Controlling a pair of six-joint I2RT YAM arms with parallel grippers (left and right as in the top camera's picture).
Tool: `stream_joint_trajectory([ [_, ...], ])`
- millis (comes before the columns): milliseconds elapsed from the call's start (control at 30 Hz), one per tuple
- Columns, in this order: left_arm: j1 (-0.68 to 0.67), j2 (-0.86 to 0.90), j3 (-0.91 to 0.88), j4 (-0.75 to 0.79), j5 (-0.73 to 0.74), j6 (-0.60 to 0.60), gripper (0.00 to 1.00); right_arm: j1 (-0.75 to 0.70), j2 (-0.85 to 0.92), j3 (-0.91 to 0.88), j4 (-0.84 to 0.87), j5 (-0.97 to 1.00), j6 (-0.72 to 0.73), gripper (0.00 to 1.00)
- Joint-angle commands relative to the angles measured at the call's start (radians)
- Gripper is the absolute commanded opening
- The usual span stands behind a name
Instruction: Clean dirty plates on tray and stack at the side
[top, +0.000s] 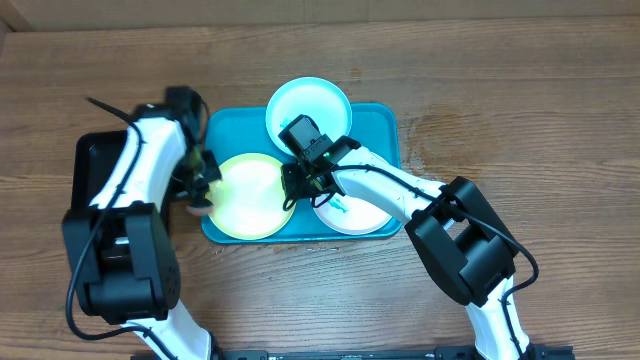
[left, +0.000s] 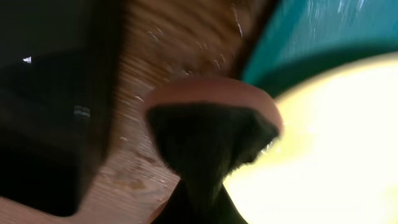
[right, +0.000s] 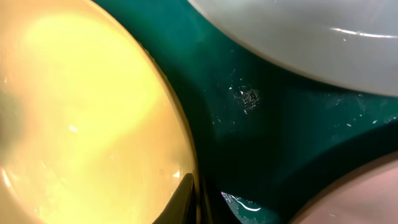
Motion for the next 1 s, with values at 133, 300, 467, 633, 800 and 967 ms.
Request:
stream_joint_trajectory([
  [133, 0.054, -0.179, 0.109, -0.022, 0.029, -0.037, 0.04, 0.032, -0.092, 0.018, 0.008, 0.066, -0.108, 0.04],
  [300, 0.140, -0.306, 0.109, -0.013, 0.041, -0.036, 0.04, 0.086, -0.169, 0.018, 0.005, 0.316, -0.109, 0.04],
  [467, 0.236, -0.334, 0.109, -0.031, 0.071, -0.025, 0.04, 0.170, -0.248, 0.023, 0.007, 0.660, -0.281, 0.04],
  [633, 0.303, -0.333, 0.105, -0.038, 0.110, -0.024, 0.04, 0.248, -0.270, 0.048, 0.021, 1.085, -0.499, 0.04],
  [800, 0.322, -0.333, 0.103, -0.037, 0.119, -0.024, 0.04, 0.313, -0.270, 0.051, 0.143, 1.366, -0.777, 0.04],
  [967, 0.321, -0.333, 0.103, -0.040, 0.120, -0.025, 0.04, 0.363, -0.270, 0.051, 0.253, 1.391, -0.955, 0.04],
])
